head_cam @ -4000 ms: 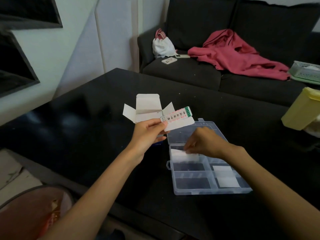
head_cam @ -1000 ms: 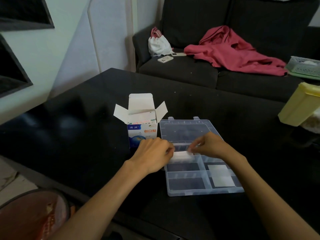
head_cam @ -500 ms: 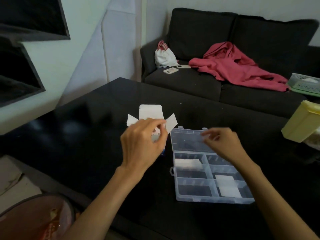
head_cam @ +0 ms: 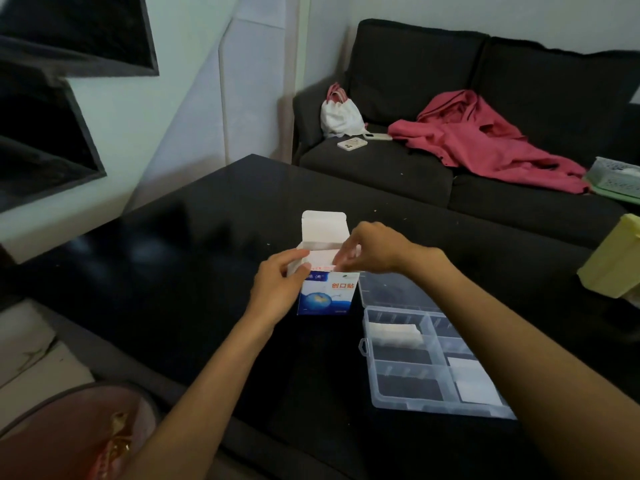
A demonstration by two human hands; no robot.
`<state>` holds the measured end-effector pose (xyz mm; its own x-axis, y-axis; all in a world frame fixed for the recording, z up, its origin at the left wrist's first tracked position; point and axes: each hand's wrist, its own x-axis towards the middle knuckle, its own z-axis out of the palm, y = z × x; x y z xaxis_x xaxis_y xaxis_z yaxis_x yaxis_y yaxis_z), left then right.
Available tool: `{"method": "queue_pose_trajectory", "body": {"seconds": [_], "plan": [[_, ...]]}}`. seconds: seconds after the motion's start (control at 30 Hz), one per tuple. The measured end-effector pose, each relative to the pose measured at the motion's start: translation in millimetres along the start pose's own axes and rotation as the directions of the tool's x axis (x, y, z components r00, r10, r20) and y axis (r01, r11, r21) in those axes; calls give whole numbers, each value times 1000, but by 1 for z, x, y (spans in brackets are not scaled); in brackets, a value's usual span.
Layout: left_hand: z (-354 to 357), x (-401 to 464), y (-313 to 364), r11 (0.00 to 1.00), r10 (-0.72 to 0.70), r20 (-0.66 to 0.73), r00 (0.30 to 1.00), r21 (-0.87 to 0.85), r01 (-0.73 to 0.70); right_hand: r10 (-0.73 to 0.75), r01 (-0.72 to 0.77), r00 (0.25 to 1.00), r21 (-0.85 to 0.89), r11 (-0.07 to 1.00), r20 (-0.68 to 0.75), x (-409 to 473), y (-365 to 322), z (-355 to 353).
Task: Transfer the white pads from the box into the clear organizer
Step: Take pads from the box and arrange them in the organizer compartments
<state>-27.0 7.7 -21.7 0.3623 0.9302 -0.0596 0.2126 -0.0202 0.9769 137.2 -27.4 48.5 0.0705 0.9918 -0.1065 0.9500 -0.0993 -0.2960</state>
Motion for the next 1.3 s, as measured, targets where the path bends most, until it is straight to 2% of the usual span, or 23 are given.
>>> {"method": "queue_pose_trajectory", "body": {"seconds": [0.07,0.23,0.5,0.67,0.73,0.77,0.83,0.87,0.9,0.93,0.97,1.0,1.07,1.1,1.17,1.2,1.3], "plan": [[5,0,2,1000,-2,-9,1000,-21,2,34,-35,998,15,999,58,7,3,-3],[16,-1,2,997,48,-51,998,70,-45,111,-113,979,0,994,173,15,6,-12],[21,1,1,984,72,-116,991,170,-52,30,-42,999,313,949,45,-6,18,-17],[20,1,2,980,106,-158,982,186,-76,110,-84,994,580,810,-9,-17,28,-21],[21,-4,7,943,213,-235,948,302,-138,149,-99,989,657,748,-20,-20,30,-24],[22,-8,11,922,302,-289,909,329,-202,170,-106,985,696,711,-24,-23,30,-26],[25,-17,22,892,442,-371,817,277,-357,199,-88,979,776,624,-49,-36,29,-30],[28,-24,28,893,450,-378,809,205,-401,218,-64,972,801,595,-85,-46,29,-30],[32,-29,34,913,404,-354,844,99,-396,238,-23,960,809,587,-146,-57,31,-27],[37,-35,40,940,320,-283,904,-23,-339,263,31,936,799,600,-234,-70,32,-22],[41,-40,46,970,195,-146,970,-116,-213,283,91,893,756,648,-350,-84,34,-14],[46,-44,50,986,66,31,997,-158,-60,281,139,828,663,735,-485,-96,36,-3],[54,-49,49,964,-130,345,930,-176,200,122,161,694,319,934,-710,-115,47,22],[57,-51,46,944,-173,433,885,-182,273,-2,150,663,130,980,-749,-120,53,34],[61,-49,39,930,-174,494,852,-203,307,-185,129,678,-133,983,-712,-128,63,54],[63,-47,35,931,-176,489,855,-199,305,-233,129,691,-201,971,-685,-131,65,59],[64,-43,28,936,-235,431,871,-141,322,-285,151,727,-259,954,-625,-131,67,66]]}}
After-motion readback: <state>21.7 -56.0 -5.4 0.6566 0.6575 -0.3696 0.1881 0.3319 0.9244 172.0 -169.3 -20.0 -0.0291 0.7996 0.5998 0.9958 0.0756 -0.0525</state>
